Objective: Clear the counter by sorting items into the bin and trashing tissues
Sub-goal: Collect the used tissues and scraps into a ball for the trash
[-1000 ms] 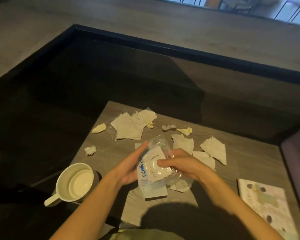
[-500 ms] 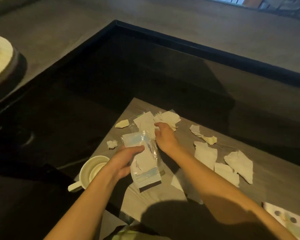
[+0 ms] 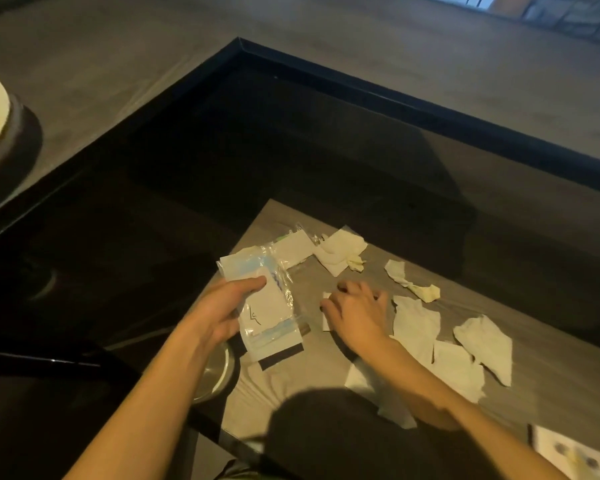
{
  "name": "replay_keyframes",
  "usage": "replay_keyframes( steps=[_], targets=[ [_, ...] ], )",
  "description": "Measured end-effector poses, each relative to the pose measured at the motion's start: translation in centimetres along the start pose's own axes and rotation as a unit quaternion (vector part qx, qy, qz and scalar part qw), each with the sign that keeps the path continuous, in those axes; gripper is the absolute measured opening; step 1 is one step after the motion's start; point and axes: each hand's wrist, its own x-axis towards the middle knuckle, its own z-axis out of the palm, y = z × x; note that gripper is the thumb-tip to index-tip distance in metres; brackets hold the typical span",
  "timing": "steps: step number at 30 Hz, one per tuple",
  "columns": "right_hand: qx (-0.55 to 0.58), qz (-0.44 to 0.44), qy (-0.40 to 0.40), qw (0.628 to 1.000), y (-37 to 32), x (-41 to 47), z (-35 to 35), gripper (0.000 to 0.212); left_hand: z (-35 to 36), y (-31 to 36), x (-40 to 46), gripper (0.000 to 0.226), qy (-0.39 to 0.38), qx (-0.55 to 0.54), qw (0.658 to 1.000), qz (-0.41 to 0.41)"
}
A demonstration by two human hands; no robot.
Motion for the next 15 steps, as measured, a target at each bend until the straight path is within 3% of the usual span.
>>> replay_keyframes(
  steps=[3, 6, 9, 12, 15],
  targets=[
    [0.06, -0.036, 0.04, 0.997, -1.4, 1.8, -0.9, 0.032, 0.7, 0.1, -0.2, 0.029, -0.011, -0.006, 1.0, -0.007],
    [0.11, -0.084, 0.02, 0.99, -3.9, 4.9, -1.3, 0.047, 0.9, 0.2, -0.4, 0.033, -0.032, -0.017, 0.999, -0.006],
    [0.063, -0.129, -0.053, 0.988, -5.4, 7.4, -1.3, 0.069, 0.8, 0.5, -0.6, 0.032, -0.051, -0.02, 0.998, -0.007],
    [0.018, -0.109, -0.108, 0.988, -5.7, 8.1, -0.8, 0.073, 0.5, 0.6, -0.7, 0.033, -0.051, -0.017, 0.999, -0.011],
    [-0.062, -0.1, -0.061, 0.991, -5.8, 7.3, -0.2, 0.066, 0.3, 0.6, -0.7, 0.032, -0.042, -0.014, 0.999, -0.008]
  ],
)
